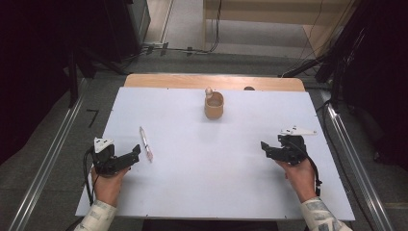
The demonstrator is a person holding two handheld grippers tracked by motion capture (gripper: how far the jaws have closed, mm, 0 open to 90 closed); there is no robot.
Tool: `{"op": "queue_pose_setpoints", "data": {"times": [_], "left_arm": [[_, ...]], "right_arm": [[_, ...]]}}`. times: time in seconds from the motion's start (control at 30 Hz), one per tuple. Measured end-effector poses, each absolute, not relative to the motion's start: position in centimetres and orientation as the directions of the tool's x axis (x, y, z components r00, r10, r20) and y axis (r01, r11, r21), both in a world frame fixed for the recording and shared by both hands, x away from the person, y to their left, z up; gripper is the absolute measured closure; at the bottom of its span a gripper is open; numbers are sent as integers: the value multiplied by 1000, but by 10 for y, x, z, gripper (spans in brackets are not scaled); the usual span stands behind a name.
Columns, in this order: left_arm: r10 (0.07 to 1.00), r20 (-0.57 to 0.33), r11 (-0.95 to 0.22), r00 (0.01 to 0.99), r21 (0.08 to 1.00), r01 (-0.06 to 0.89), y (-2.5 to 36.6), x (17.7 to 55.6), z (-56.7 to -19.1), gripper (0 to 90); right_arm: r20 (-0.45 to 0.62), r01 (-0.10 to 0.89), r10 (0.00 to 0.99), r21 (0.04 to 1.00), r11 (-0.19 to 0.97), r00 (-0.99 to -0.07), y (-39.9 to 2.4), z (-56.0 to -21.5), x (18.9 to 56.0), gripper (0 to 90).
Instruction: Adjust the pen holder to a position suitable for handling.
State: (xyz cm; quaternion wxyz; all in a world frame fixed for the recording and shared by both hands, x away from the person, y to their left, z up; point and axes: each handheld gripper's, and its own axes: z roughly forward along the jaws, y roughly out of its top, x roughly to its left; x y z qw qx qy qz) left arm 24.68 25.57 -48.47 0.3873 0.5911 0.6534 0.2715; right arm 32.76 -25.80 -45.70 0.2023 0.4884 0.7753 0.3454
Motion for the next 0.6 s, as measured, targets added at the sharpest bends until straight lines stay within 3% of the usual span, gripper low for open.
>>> {"op": "queue_pose_setpoints", "data": {"times": [0.6], "left_arm": [[982, -188, 154, 1, 810, 566, 257, 246, -485, 46]], "right_arm": [[26, 616, 891, 732, 291, -453, -228, -452, 360, 276]]}}
